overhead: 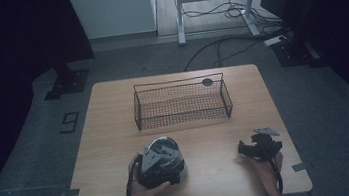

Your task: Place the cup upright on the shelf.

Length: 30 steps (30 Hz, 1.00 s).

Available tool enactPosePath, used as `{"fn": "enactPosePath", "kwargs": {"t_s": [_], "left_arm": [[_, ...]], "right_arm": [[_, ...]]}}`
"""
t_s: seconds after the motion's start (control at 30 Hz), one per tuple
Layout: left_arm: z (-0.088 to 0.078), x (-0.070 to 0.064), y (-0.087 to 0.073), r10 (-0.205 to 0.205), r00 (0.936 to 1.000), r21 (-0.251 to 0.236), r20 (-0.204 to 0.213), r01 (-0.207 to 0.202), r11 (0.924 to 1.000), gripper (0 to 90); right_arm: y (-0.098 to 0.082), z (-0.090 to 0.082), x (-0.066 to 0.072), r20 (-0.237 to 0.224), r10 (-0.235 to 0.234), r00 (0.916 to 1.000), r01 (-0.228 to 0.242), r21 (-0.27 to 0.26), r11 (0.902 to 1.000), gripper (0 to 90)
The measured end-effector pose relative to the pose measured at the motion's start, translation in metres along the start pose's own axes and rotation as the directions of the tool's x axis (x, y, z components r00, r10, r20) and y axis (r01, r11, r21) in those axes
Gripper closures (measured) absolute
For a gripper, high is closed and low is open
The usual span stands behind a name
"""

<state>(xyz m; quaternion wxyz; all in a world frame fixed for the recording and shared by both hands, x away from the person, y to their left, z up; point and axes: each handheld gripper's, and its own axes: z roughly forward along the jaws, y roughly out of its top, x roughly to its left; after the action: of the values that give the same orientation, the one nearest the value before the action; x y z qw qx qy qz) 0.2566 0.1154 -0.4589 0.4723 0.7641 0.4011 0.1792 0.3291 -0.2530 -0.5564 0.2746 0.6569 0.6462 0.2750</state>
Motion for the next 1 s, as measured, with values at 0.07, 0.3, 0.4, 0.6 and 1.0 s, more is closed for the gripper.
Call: {"fn": "enactPosePath", "kwargs": {"t_s": [0.07, 0.3, 0.4, 0.6, 1.0], "left_arm": [[0.001, -0.001, 0.002, 0.001, 1.0, -0.004, 0.0, -0.001, 1.0, 4.1], [0.005, 0.002, 0.007, -0.007, 1.0, 0.003, 0.005, 0.007, 1.0, 4.2], [0.005, 0.003, 0.009, -0.008, 0.9999, 0.002, 0.008, 0.008, 1.0, 4.2], [0.006, 0.005, 0.013, -0.004, 1.0, 0.001, 0.002, 0.004, 1.0, 4.1], [0.005, 0.01, 0.031, 0.007, 0.9999, -0.019, -0.01, -0.007, 0.9998, 4.2]], "right_arm": [[0.0, 0.0, 0.0, 0.0, 0.0, 1.0, 0.0, 0.0, 1.0, 0.0], [0.0, 0.0, 0.0, 0.0, 0.0, 1.0, 0.0, 0.0, 1.0, 0.0], [0.0, 0.0, 0.0, 0.0, 0.0, 1.0, 0.0, 0.0, 1.0, 0.0], [0.0, 0.0, 0.0, 0.0, 0.0, 1.0, 0.0, 0.0, 1.0, 0.0], [0.0, 0.0, 0.0, 0.0, 0.0, 1.0, 0.0, 0.0, 1.0, 0.0]]}}
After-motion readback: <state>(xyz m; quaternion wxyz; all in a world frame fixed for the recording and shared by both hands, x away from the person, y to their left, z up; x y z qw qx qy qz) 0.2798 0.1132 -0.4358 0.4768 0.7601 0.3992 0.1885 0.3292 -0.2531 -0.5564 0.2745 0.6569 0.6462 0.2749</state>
